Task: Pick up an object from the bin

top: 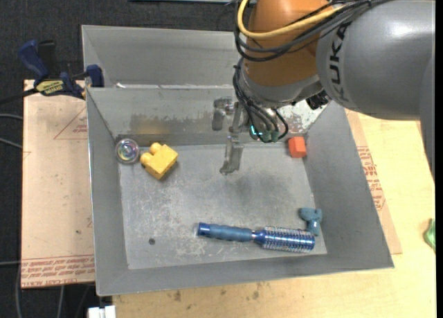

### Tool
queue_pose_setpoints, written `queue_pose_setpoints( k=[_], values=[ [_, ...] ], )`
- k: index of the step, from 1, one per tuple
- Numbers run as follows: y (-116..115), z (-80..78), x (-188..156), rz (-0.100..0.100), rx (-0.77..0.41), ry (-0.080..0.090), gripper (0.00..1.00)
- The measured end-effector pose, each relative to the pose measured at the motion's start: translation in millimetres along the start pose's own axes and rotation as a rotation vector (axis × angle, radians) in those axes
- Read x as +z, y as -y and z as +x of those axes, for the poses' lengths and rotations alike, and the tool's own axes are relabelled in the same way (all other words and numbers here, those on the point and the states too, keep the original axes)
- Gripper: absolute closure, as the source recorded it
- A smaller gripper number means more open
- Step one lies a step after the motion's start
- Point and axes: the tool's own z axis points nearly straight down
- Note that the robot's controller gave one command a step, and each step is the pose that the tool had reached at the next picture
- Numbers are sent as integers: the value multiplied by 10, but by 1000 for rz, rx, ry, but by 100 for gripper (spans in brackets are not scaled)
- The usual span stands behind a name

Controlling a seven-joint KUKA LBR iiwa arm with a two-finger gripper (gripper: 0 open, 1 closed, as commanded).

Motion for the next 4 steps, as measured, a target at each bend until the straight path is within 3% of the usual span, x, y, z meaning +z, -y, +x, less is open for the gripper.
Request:
queue_pose_setpoints(
  k=[1, 2, 3, 4],
  values=[
    [-113, 843, 559, 1, 138, -2, 0],
    [161, 1021, 1683, 1, -72, 0, 0],
    [151, 1004, 1648, 0, -72, 5, 100],
    [-66, 1015, 369, -2, -41, 14, 100]
  ],
)
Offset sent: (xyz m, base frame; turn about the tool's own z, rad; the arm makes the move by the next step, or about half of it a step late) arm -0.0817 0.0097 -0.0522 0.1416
